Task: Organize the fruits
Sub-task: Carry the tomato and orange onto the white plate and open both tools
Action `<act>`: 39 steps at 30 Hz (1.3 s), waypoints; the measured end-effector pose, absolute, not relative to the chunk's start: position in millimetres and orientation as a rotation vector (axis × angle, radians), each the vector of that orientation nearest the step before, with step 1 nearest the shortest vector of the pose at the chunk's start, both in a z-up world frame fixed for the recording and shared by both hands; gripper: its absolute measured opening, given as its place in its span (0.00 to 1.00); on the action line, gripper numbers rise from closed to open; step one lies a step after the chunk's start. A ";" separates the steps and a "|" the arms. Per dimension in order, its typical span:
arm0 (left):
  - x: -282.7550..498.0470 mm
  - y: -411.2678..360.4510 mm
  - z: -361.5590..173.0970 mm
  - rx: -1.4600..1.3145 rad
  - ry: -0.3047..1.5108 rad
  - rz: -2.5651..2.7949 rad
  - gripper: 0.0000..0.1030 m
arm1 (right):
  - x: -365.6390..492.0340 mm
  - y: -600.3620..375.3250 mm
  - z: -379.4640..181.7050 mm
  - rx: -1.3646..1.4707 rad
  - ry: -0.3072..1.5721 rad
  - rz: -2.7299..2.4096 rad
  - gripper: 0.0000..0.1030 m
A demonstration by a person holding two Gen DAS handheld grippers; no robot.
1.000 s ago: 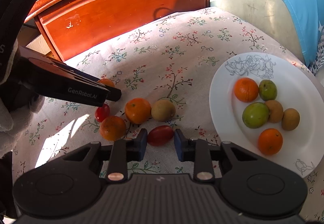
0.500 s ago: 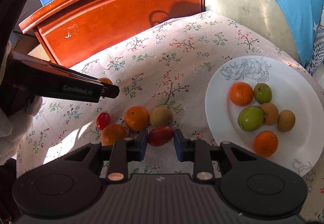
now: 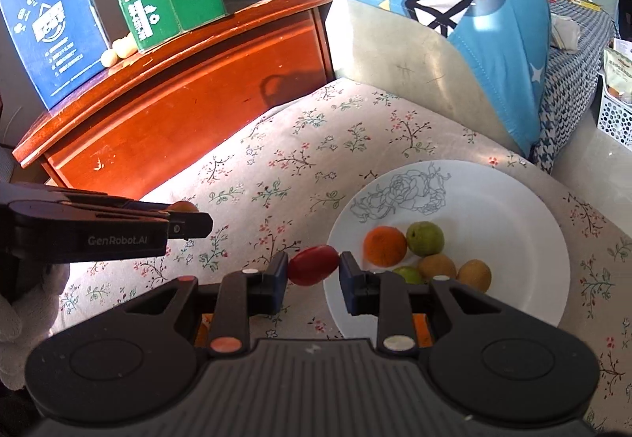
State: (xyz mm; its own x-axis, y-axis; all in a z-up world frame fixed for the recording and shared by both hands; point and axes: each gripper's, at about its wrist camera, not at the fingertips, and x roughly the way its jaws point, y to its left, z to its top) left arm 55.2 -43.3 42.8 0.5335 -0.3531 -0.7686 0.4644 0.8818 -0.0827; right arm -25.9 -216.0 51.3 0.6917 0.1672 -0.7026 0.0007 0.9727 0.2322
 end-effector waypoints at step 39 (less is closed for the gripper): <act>67.0 -166.3 22.9 0.129 0.871 -0.632 0.30 | -16.8 -327.6 27.2 0.472 0.861 -0.196 0.31</act>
